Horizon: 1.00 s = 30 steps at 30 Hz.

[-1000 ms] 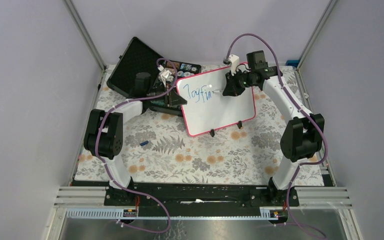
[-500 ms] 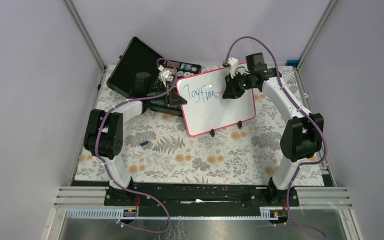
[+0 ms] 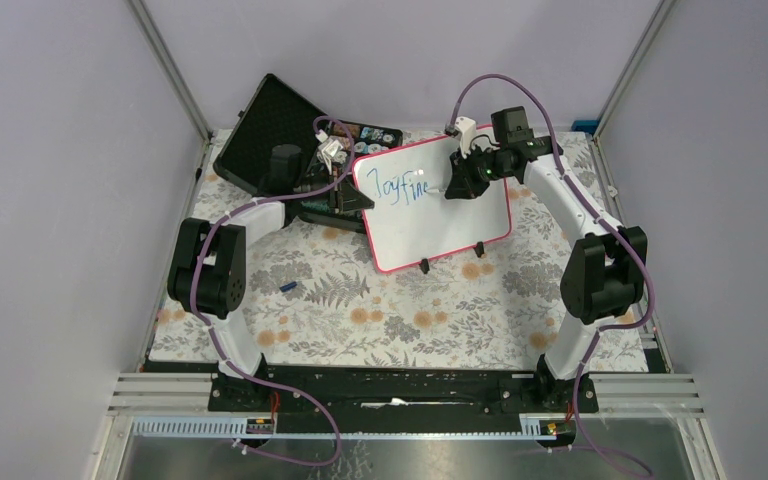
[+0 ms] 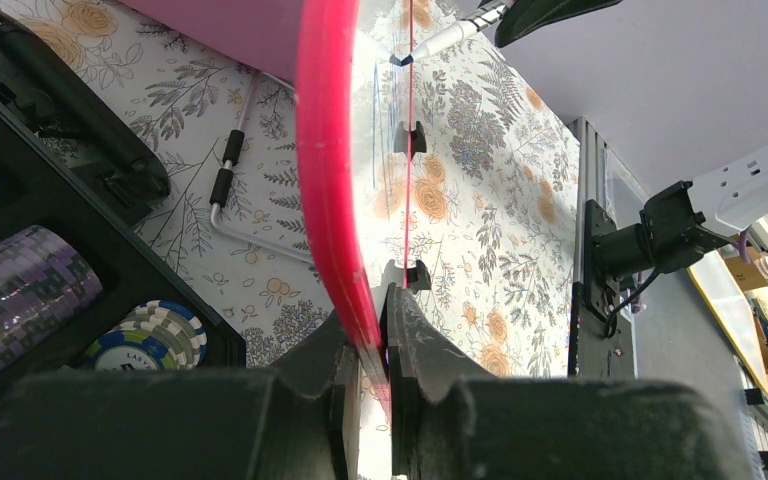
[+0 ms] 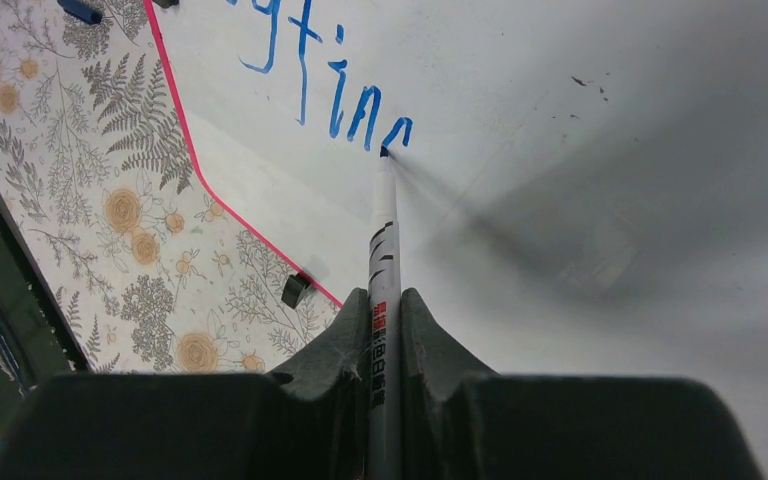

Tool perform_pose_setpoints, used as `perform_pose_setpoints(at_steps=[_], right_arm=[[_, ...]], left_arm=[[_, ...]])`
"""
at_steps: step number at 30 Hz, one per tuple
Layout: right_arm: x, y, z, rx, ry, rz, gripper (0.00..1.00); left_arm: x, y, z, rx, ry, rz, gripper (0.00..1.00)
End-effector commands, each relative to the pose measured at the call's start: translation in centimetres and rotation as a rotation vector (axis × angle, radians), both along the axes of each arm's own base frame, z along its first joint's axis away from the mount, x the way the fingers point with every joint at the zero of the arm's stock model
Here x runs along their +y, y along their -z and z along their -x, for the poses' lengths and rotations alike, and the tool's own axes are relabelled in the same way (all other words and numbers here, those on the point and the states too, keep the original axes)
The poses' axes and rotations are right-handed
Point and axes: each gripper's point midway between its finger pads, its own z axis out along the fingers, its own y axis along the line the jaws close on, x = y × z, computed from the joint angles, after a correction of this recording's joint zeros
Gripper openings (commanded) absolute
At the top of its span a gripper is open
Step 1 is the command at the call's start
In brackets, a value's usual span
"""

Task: Write a sentence on the whiteboard

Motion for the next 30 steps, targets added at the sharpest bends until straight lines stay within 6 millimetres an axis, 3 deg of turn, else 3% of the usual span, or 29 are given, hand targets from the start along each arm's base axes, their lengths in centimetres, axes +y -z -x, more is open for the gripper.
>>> perform_pose_setpoints(at_steps=[1, 30], right_arm=[[-0.8, -2.0, -1.3, -0.08, 0.028, 0.021, 0.0], [-0.5, -3.8, -3.8, -0.119, 0.059, 0.015, 0.0]], left_arm=[[-0.1, -0.1, -1.0, -0.131, -0.001, -0.039, 0.0], [-0.1, -0.2, -1.0, -0.133, 0.0, -0.04, 0.0]])
